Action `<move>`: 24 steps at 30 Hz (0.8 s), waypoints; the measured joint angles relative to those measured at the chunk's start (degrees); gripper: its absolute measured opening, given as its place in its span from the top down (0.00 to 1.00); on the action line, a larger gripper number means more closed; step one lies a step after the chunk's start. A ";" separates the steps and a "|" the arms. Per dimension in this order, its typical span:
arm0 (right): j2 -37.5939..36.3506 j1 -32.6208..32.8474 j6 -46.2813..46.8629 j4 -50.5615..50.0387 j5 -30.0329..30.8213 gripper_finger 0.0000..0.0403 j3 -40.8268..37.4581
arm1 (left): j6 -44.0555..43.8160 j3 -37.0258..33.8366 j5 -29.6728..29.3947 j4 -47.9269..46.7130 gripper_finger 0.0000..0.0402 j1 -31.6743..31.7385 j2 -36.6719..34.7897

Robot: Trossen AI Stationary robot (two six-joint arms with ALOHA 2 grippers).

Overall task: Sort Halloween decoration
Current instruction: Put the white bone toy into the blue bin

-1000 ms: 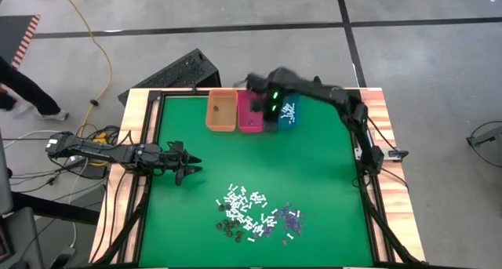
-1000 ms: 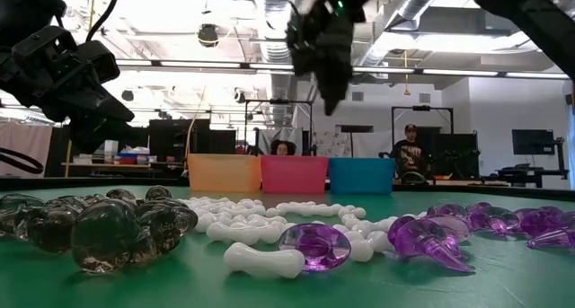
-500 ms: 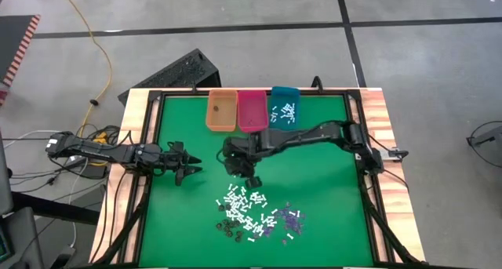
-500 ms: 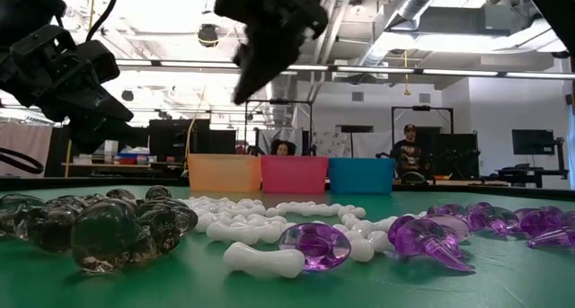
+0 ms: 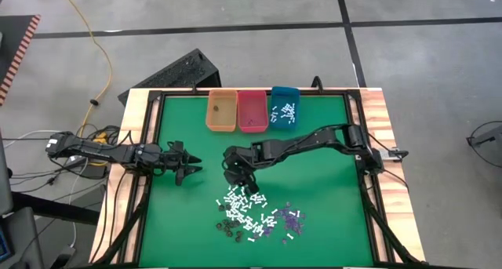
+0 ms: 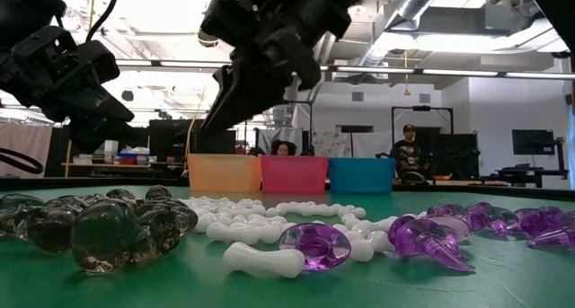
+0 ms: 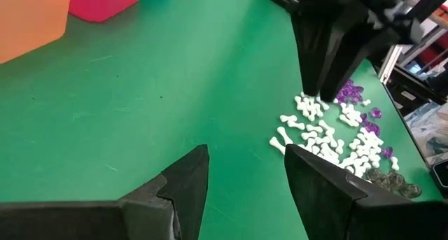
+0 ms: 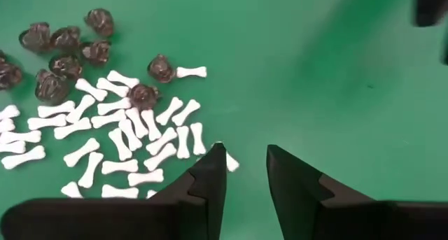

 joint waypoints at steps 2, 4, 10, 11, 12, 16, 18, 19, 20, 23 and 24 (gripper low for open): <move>0.12 0.04 -0.11 1.29 -0.38 0.67 -0.08 | 0.02 0.01 -0.55 0.02 0.55 0.00 0.00; 1.42 0.03 -0.64 4.35 -0.69 0.67 0.12 | 0.00 -0.01 -0.74 0.04 0.55 0.00 0.00; 4.98 0.62 -1.82 4.38 -1.11 0.67 0.25 | 0.20 -0.01 -1.04 0.09 0.55 0.00 0.10; 5.39 0.63 -1.49 4.07 -1.37 0.67 0.13 | 0.22 0.01 -0.96 0.11 0.55 -0.02 0.35; 5.96 0.63 -1.39 5.67 -1.75 0.67 0.42 | 0.22 0.01 -0.94 0.07 0.55 -0.02 0.33; 7.36 0.61 -1.46 3.14 -2.02 0.67 0.22 | 0.17 0.01 -0.99 0.11 0.55 -0.01 1.14; 8.54 0.57 -1.61 4.95 -1.89 0.67 0.44 | 0.15 0.01 -0.92 0.04 0.55 -0.02 1.46; 8.61 0.52 -1.46 4.47 -2.12 0.67 0.32 | 0.13 0.01 -0.94 0.08 0.55 -0.01 1.69; 8.83 0.55 -1.42 4.31 -2.00 0.67 0.36 | 0.13 0.01 -0.94 0.11 0.55 0.00 1.90; 10.05 0.46 -1.31 5.09 -2.37 0.67 0.60 | 0.04 0.01 -1.07 0.07 0.55 0.00 1.96; 10.16 0.46 -1.05 5.05 -2.25 0.67 0.61 | 0.04 0.01 -1.04 0.09 0.55 -0.02 1.97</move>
